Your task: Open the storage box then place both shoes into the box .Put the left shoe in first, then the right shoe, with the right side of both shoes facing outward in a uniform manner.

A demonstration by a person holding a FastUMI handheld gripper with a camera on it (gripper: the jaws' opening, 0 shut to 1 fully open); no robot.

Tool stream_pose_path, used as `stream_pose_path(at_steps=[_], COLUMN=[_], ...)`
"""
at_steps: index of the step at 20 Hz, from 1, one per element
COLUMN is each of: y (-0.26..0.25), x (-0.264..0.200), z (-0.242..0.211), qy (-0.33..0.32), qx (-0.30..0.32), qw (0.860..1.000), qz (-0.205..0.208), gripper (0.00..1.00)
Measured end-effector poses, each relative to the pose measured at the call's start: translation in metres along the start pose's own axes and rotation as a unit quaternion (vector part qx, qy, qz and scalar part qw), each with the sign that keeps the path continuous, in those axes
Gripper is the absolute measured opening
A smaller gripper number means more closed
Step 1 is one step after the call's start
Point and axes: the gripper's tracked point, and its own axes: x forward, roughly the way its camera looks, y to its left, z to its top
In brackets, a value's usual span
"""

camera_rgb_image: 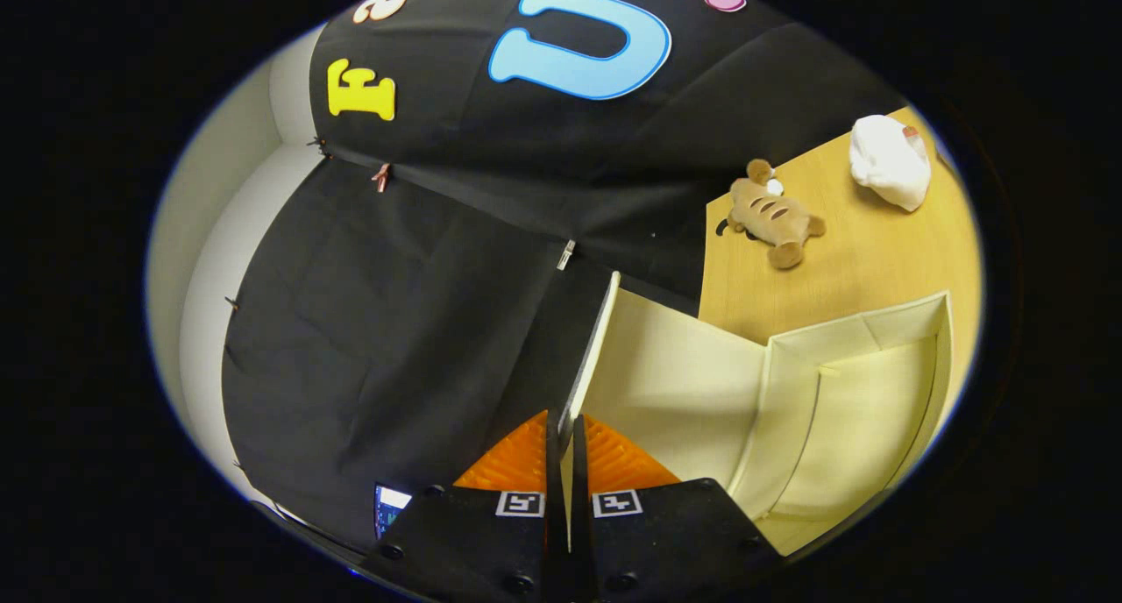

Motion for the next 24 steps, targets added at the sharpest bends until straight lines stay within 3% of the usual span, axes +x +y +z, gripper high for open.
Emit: stream_pose_path(at_steps=[10, 18, 24], y=[-0.015, -0.015, -0.018], x=[0.078, 0.089, 0.081], z=[-0.051, -0.066, -0.06], qy=[0.025, 0.036, 0.033], qx=[-0.022, -0.042, -0.048], qw=[0.998, 0.996, 0.995], qz=[-0.058, -0.068, -0.076], gripper=[0.05, 0.08, 0.16])
